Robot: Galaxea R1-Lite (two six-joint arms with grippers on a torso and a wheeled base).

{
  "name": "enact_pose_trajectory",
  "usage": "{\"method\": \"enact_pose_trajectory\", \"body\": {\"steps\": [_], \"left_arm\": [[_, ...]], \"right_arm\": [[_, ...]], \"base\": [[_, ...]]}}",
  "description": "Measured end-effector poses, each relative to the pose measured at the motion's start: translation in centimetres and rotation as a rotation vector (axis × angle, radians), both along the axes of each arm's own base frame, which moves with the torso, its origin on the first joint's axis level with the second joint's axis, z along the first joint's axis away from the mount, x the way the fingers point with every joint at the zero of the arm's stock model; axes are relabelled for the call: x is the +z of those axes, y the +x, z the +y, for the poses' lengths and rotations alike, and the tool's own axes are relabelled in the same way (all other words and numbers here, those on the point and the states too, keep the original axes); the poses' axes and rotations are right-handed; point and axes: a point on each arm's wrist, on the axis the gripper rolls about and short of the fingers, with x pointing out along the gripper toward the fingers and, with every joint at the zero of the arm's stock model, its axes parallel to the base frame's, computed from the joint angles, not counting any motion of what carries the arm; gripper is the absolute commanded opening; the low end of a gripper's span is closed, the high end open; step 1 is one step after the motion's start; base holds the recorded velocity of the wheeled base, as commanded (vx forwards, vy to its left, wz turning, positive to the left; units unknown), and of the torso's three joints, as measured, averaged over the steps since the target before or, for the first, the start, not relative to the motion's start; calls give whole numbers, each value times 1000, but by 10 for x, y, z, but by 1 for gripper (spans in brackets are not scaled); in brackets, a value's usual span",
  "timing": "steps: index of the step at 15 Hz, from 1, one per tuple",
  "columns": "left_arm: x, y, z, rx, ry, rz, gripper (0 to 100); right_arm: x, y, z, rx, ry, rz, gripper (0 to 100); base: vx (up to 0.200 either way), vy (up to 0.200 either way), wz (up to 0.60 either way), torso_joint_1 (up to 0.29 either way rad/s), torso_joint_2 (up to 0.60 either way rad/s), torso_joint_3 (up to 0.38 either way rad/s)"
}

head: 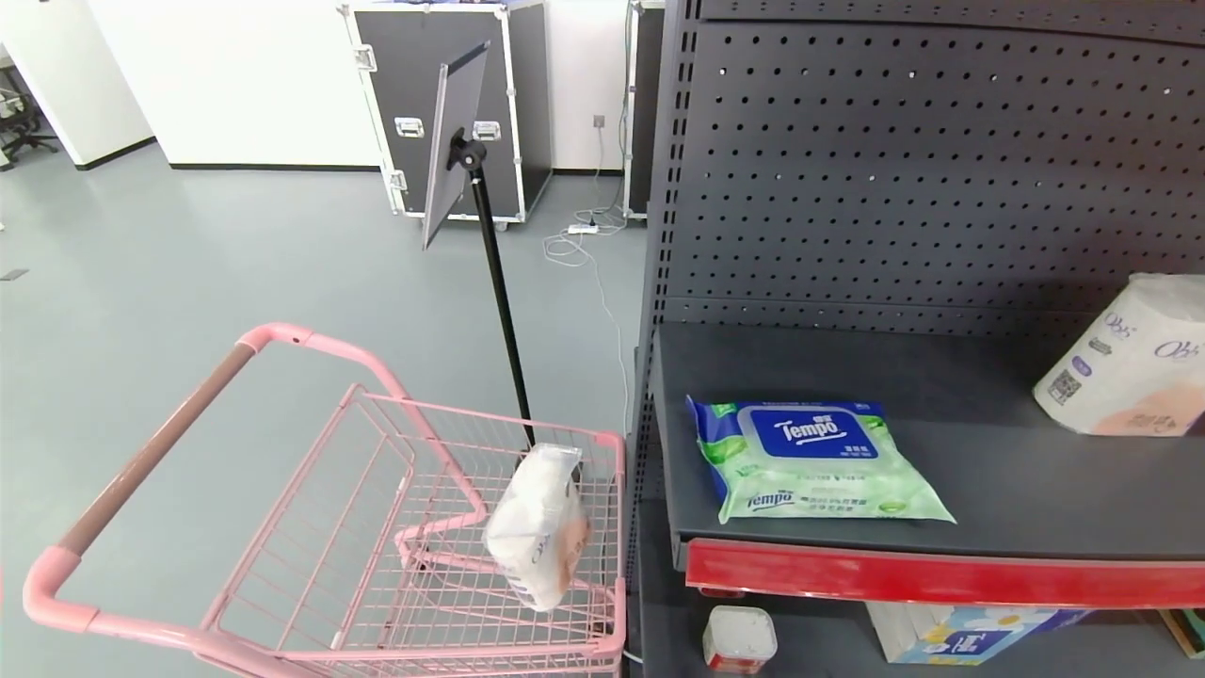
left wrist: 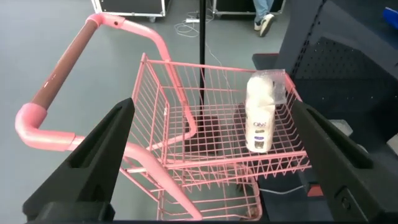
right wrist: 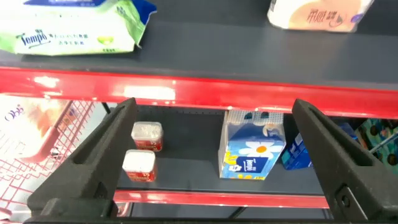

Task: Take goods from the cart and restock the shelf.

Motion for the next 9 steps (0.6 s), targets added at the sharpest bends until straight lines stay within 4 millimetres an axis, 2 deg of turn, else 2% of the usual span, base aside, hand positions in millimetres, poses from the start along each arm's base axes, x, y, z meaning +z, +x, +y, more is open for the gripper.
{"method": "enact_pose_trajectory", "body": {"steps": [9], "left_arm": [[0, 0, 0, 0, 1, -1, 100]], "right_arm": [[0, 0, 0, 0, 0, 0, 100]], "base": [[0, 0, 0, -144, 353, 213]]}}
